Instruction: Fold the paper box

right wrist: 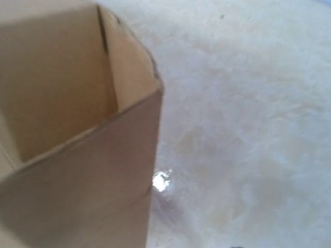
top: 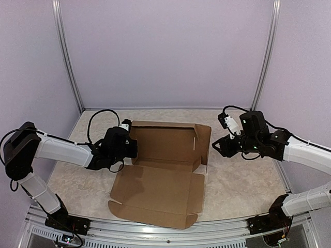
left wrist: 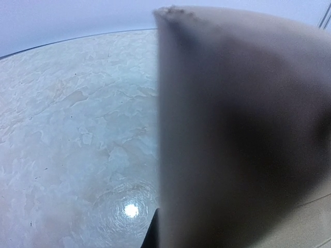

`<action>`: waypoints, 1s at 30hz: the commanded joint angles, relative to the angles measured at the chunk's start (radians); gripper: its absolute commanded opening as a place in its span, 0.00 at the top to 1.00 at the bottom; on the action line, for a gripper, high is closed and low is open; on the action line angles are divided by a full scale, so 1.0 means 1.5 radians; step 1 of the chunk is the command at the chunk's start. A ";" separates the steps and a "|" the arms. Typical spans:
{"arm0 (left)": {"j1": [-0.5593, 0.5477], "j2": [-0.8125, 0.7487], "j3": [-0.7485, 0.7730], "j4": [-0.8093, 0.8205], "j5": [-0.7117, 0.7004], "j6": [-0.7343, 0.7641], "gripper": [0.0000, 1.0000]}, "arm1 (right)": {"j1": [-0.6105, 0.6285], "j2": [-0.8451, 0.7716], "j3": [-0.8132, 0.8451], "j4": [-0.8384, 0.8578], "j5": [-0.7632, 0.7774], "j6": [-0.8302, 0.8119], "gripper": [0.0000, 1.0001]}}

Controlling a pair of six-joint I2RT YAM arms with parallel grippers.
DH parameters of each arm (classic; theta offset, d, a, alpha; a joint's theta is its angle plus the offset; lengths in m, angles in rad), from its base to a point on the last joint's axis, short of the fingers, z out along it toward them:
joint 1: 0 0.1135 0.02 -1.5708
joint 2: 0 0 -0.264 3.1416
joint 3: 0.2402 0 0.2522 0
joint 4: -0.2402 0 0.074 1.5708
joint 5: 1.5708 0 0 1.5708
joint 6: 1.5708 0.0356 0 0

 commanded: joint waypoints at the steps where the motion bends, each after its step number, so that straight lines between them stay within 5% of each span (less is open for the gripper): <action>1: 0.004 -0.026 -0.004 0.017 0.018 -0.001 1.00 | -0.025 0.043 -0.013 0.044 -0.084 0.010 0.49; 17: 0.003 -0.037 -0.001 0.022 0.042 0.001 1.00 | -0.029 0.141 0.030 0.111 -0.252 0.020 0.54; 30: 0.001 -0.027 0.020 -0.016 0.005 -0.010 1.00 | 0.064 0.199 0.073 0.137 -0.097 0.037 0.57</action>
